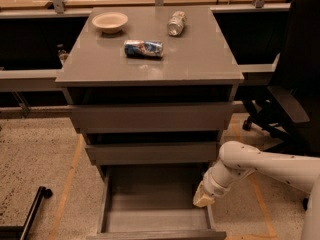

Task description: Close bottom drawer

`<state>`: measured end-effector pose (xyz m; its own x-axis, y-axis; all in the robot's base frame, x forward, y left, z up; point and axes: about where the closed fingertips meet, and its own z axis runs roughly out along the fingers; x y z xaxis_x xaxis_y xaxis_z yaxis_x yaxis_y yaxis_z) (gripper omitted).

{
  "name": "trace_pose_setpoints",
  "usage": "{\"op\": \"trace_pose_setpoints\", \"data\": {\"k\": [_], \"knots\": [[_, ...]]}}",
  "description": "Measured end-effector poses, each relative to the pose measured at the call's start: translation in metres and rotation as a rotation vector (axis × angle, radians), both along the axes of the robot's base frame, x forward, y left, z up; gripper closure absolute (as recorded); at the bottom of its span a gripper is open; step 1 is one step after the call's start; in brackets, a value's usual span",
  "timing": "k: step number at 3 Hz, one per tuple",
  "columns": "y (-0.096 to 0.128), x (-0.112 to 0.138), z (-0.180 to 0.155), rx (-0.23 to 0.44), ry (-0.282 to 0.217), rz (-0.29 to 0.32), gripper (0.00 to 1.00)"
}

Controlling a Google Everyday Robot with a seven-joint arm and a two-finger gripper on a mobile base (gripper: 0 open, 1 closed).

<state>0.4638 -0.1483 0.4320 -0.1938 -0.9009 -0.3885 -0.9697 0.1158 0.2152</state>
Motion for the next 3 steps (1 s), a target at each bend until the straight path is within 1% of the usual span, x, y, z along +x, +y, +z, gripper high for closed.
{"op": "trace_pose_setpoints", "data": {"k": [1,2,3], "knots": [[0.001,-0.004,-0.018,-0.014,0.007,-0.002,1.00],[0.004,-0.010,-0.053,-0.017,0.036,0.016,1.00],[-0.002,-0.018,-0.092,0.015,0.089,-0.002,1.00]]}}
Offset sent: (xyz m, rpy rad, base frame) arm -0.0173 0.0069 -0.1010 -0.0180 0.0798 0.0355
